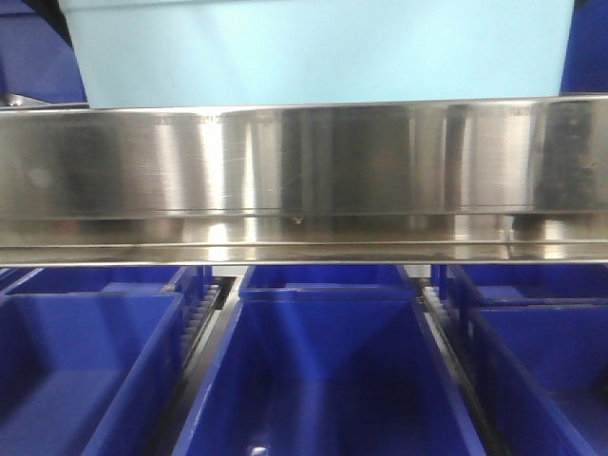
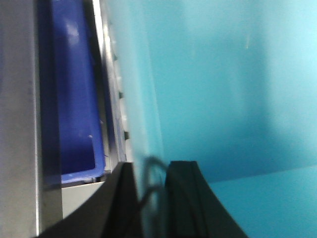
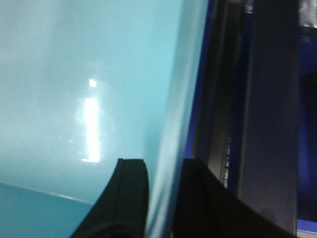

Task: Move two blue bins to right shelf middle

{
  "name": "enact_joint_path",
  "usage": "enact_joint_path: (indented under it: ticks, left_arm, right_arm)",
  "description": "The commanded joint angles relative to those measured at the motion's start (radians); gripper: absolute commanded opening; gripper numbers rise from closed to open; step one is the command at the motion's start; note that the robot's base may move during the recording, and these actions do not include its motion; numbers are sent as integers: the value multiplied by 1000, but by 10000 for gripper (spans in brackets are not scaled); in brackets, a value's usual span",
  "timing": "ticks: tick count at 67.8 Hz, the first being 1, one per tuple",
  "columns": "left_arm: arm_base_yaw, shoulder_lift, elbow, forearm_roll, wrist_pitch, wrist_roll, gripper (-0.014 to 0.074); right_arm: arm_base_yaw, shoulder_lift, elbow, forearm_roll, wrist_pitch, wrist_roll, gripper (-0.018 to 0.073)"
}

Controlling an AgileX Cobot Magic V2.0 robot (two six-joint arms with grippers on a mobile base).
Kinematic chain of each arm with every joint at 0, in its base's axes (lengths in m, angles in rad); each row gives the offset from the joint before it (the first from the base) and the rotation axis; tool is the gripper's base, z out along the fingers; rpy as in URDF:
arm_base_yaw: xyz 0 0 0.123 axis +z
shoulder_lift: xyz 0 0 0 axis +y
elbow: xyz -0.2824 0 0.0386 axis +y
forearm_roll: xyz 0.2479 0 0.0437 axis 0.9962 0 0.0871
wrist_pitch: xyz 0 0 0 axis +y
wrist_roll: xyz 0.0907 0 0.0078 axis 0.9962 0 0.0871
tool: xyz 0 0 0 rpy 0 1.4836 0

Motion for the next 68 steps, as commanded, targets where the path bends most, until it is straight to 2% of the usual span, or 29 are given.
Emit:
enact_joint_path:
  ticks: [1, 17, 33, 51, 68]
  left_arm:
    - [-2, -4, 7, 4, 9, 3, -110]
    - [-2, -4, 7, -5, 5, 3, -111]
    - [-2, -47, -24, -7, -11, 3, -111]
    - [-2, -134, -159, -7, -112, 3, -111]
    - [-2, -152, -274, -7, -159, 3, -111]
  right_arm:
    - [2, 4, 7, -2, 9, 1, -162]
    - [2, -3, 7, -2, 2, 1, -154]
    - [2, -78, 7, -4, -85, 1, -154]
    - [2, -166, -38, -40, -204, 1, -154]
    - [2, -177, -173, -80, -225, 1, -154]
